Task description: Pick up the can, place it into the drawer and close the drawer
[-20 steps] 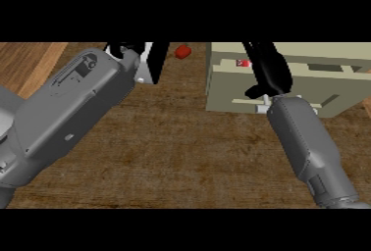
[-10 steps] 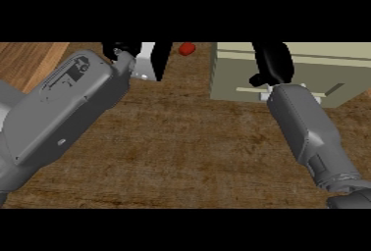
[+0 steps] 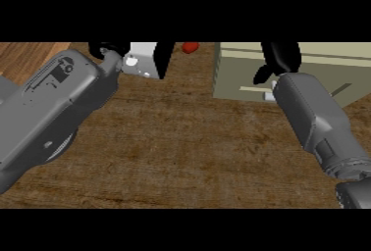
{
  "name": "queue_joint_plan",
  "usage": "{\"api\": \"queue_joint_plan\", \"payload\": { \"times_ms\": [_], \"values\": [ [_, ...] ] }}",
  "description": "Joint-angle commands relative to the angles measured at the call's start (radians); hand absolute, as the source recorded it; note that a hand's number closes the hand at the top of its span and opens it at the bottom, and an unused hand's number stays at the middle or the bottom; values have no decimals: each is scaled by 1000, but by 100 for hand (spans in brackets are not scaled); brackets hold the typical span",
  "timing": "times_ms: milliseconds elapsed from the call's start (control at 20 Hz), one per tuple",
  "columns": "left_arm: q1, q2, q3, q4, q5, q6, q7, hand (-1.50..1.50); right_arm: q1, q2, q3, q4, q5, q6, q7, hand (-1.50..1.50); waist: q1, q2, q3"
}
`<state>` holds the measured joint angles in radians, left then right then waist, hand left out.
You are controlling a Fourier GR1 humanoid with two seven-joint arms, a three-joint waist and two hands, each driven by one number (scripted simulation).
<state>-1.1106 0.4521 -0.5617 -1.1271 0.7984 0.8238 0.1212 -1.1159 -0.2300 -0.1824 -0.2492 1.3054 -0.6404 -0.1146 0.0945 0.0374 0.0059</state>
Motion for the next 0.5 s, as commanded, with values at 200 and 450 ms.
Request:
{"api": "queue_joint_plan", "payload": {
  "times_ms": [200,450],
  "values": [
    [9,11,12,-30,-7,-2,26,-150,-118,-24,-37,42,-25,33,-18,-150,21,4,-3],
    [13,-1,-2,-76,-6,11,50,-150,-145,40,-207,44,-224,150,-152,-150,31,-2,1]
  ]
}}
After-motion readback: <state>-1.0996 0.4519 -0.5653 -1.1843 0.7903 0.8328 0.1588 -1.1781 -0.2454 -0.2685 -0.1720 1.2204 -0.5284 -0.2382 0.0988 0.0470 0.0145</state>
